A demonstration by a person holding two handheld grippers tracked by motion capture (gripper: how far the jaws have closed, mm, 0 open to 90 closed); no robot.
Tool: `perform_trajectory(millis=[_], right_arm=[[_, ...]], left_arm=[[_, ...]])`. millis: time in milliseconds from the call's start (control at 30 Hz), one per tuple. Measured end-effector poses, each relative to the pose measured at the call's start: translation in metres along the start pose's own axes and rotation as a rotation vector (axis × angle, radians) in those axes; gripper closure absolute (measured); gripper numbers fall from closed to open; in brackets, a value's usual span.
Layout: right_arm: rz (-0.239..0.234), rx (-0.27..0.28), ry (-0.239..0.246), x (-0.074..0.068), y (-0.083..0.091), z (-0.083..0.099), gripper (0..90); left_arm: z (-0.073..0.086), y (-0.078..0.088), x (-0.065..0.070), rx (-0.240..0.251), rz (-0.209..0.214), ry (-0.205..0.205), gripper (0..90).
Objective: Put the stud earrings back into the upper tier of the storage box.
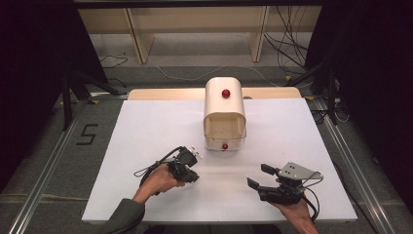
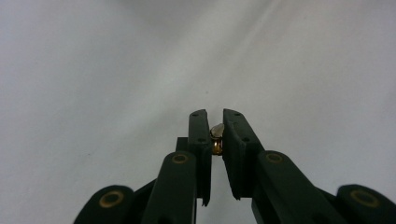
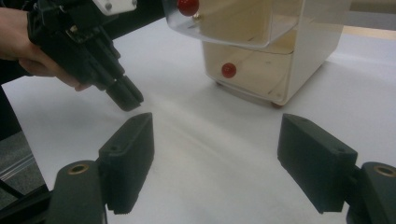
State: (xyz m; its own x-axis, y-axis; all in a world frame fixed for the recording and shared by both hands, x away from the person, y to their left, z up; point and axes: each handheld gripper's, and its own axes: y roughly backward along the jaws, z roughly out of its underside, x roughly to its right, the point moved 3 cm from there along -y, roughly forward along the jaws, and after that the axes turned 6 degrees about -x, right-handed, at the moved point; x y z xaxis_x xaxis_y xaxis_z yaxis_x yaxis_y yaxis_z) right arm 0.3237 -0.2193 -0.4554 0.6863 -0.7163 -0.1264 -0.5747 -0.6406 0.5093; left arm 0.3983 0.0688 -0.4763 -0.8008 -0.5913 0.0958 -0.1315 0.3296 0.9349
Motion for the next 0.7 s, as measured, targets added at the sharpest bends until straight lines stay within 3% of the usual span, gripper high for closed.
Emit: perform_trajectory(millis=[133, 433, 700], right_arm=[[0.0, 0.0, 0.0, 0.0, 0.0, 0.0, 27.9], [-0.001, -0.002, -0.002, 0.0, 0.0, 0.0, 27.9], [-0.002, 0.001, 0.0, 0.0, 0.0, 0.0, 27.9]], left_arm=[[0.0, 0.007, -0.003, 0.058, -0.001, 0.036, 81.3], [0.001, 0.025, -0.011, 0.141, -0.016, 0.059, 81.3], [-0.002, 0.04, -0.015, 0.279, -0.042, 0.107, 81.0]])
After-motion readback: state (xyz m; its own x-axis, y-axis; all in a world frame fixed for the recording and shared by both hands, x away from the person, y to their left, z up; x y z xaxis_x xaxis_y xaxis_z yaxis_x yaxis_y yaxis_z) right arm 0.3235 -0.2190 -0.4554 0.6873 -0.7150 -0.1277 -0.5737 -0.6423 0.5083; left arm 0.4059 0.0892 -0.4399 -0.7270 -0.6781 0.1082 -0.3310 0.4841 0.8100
